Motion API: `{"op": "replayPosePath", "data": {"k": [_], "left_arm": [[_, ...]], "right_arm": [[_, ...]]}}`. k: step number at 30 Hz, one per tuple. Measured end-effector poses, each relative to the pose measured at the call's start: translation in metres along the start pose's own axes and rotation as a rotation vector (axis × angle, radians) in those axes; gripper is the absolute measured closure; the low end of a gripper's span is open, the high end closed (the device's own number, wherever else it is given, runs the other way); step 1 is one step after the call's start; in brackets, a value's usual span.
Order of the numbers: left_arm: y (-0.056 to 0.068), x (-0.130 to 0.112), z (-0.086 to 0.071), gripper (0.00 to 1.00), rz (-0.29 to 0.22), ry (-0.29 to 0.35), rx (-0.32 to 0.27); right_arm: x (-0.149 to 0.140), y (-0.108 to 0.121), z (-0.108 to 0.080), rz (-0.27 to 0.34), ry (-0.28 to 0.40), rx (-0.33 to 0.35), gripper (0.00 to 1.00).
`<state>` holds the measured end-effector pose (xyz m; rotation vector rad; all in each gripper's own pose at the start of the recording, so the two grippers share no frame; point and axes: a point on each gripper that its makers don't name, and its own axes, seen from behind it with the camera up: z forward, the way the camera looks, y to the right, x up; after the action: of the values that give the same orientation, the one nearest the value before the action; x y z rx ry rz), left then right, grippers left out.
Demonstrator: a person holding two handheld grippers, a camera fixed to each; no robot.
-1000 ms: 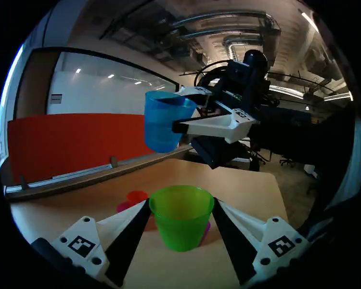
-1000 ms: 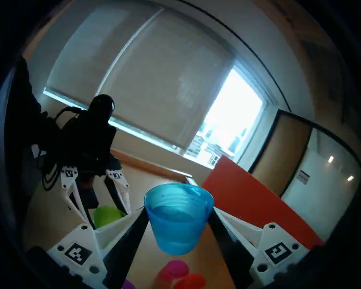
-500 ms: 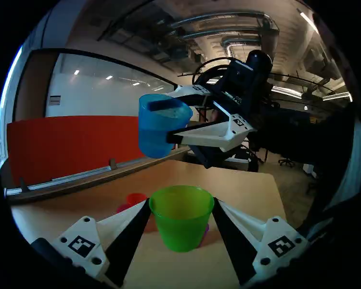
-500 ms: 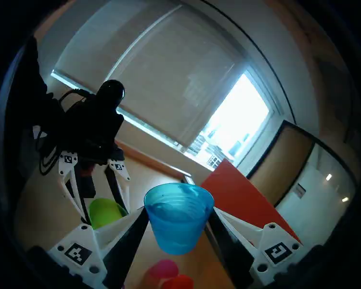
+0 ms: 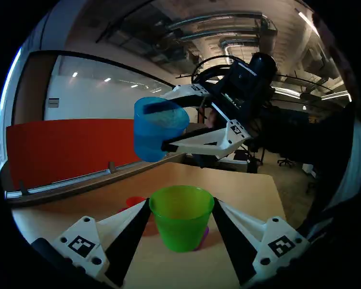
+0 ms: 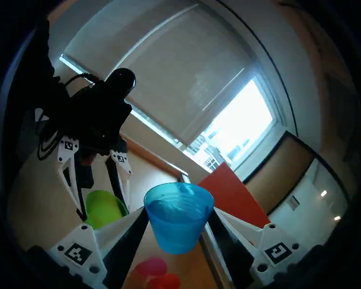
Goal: Pour water
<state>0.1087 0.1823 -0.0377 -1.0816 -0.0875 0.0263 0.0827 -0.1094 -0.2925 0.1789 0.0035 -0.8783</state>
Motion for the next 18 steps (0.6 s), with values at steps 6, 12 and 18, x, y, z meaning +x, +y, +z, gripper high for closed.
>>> {"op": "replayPosePath", "data": {"k": [6,12,18], "left_arm": [[0.000,0.000,0.001,0.11,0.005,-0.002,-0.001],[-0.001,0.002,0.003,0.10,0.001,0.004,0.000],[0.000,0.000,0.004,0.11,0.002,0.003,0.000]], "right_arm": [[-0.001,0.002,0.001,-0.045,-0.008,-0.012,0.12],[-0.002,-0.005,0.006,-0.083,-0.011,-0.014,0.12],[-0.009,-0.011,0.015,-0.130,-0.011,-0.029,0.12]]}}
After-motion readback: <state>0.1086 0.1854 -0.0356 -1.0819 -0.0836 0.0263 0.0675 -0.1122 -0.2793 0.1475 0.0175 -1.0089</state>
